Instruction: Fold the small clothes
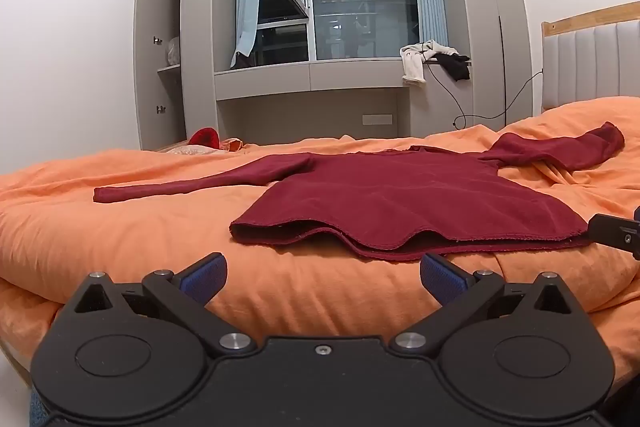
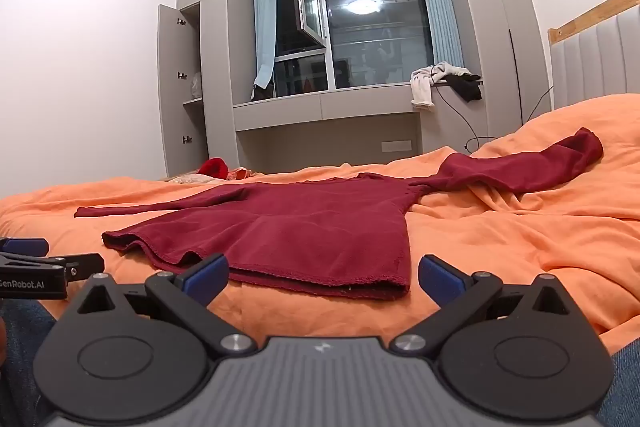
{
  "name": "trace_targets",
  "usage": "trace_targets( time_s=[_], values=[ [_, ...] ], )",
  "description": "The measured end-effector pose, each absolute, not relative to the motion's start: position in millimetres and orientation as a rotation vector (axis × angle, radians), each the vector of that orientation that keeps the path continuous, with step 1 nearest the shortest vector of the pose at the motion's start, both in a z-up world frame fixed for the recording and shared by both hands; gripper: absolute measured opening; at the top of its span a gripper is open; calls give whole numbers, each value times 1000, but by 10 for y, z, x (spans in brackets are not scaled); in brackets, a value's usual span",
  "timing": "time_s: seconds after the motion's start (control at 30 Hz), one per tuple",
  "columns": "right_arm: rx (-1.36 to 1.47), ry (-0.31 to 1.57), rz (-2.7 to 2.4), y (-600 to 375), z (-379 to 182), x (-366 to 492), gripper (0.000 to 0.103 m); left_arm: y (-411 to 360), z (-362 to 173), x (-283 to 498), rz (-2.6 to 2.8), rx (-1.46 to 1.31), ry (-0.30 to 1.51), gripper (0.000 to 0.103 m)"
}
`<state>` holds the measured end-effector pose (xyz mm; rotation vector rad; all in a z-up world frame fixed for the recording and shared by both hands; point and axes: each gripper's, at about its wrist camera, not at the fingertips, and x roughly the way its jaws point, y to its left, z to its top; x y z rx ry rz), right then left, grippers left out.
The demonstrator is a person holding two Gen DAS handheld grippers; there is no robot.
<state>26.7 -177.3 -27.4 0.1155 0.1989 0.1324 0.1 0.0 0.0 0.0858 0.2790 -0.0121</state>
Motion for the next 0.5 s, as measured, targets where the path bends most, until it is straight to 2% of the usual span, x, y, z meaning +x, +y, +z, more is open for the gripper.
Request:
trace_targets(
  time_s=[0.5],
  values=[
    [119,200,132,-1756,-290,281,103,1,1,1,-12,85,280,103]
  ],
)
